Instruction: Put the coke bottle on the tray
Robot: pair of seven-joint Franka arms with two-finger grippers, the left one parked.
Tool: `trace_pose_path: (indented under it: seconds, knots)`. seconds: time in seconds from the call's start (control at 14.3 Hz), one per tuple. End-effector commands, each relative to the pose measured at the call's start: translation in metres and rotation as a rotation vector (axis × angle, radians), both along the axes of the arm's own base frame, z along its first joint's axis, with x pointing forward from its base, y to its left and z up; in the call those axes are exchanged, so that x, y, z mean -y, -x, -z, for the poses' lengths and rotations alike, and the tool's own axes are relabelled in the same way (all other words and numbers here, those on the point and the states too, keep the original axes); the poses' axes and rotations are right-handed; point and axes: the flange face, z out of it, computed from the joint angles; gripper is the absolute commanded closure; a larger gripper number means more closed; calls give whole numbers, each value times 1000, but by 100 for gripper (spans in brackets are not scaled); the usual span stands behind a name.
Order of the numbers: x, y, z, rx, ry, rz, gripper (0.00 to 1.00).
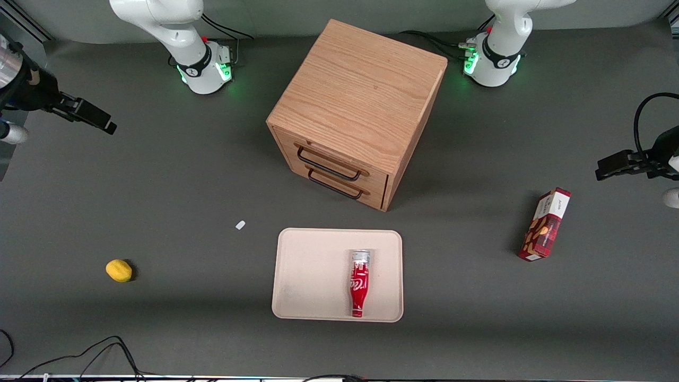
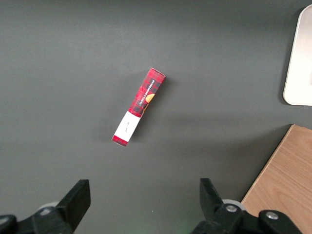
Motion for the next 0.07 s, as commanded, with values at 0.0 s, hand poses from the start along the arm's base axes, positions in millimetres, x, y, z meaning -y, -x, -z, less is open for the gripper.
trace_pose_path:
  seconds: [0.0]
  knots:
    - [4, -7, -1, 15, -24, 28, 0]
